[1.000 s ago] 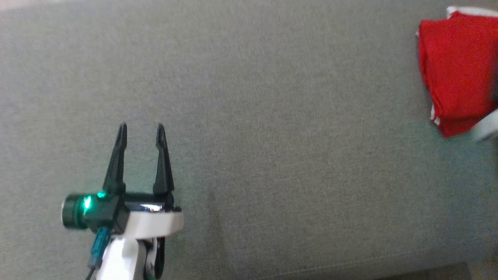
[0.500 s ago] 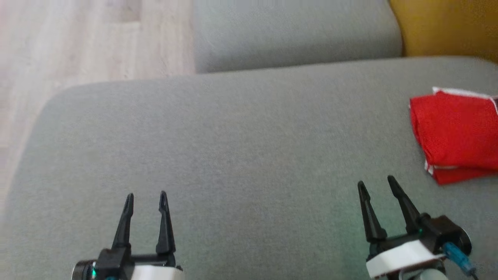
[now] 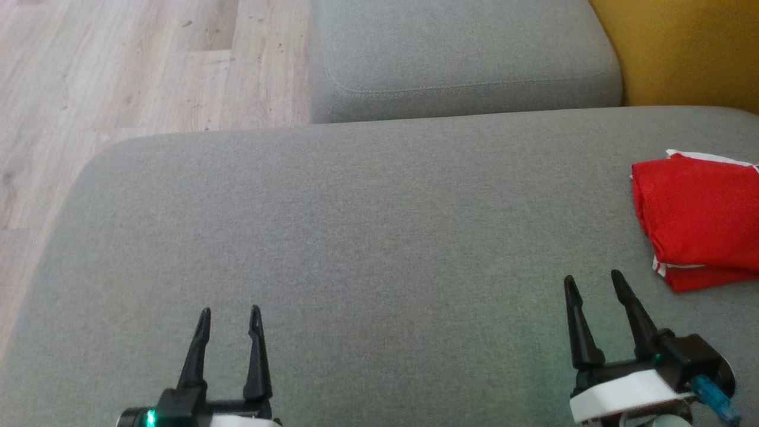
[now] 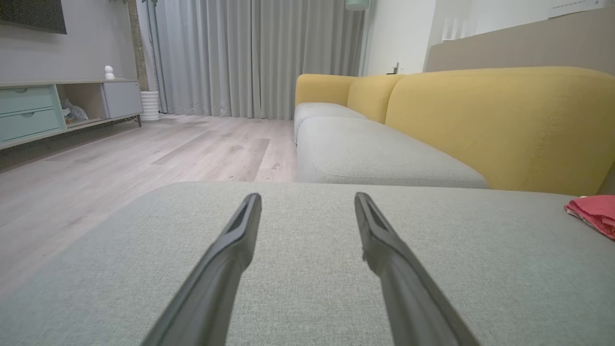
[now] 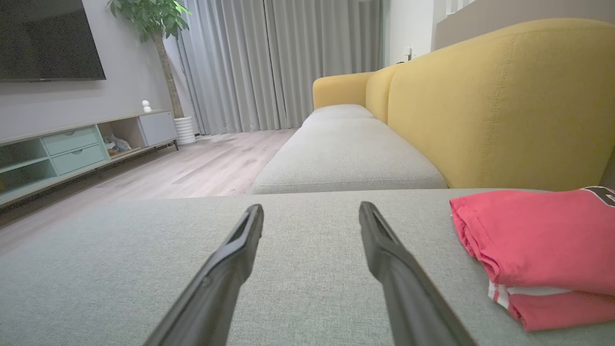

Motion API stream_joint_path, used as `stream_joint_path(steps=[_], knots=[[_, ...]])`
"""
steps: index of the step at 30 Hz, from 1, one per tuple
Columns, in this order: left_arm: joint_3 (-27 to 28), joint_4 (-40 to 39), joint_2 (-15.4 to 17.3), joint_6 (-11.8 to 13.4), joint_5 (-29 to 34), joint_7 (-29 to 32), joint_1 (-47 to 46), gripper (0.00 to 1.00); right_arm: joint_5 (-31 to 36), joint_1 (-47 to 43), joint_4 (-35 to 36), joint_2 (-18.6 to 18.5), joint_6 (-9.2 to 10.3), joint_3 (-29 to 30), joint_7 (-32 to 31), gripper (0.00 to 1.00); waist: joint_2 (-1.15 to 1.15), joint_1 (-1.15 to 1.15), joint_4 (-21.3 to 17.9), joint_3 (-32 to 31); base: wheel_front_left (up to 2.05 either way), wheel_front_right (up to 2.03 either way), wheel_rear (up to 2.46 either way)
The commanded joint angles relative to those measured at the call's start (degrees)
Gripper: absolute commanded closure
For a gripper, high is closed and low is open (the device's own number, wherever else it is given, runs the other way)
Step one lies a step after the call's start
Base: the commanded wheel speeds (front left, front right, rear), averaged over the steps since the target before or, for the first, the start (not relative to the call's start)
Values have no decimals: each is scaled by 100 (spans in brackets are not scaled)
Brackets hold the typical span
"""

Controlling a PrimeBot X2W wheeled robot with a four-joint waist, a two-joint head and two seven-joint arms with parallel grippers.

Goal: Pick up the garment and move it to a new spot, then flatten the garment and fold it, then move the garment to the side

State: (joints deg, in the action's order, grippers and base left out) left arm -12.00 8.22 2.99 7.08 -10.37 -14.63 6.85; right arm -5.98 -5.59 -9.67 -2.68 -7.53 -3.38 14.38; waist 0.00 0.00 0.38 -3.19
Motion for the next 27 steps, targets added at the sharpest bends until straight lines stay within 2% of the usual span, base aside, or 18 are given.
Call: stream_joint_path(steps=[1, 5, 27], knots=[[-3, 14, 0, -2, 30, 1, 0, 100, -7, 0, 1, 0, 0, -1, 0, 100, 0, 0, -5, 2, 0, 0, 0], [-3, 348, -1, -5, 10, 4, 118, 100, -26, -62, -342, 5, 0, -9, -10, 100, 0, 0, -9, 4, 0, 0, 0], [200, 391, 78, -247, -1463, 272, -117, 100, -1562, 142, -351, -76, 1, 56, -277, 100, 0, 0, -14, 60, 0, 0, 0]])
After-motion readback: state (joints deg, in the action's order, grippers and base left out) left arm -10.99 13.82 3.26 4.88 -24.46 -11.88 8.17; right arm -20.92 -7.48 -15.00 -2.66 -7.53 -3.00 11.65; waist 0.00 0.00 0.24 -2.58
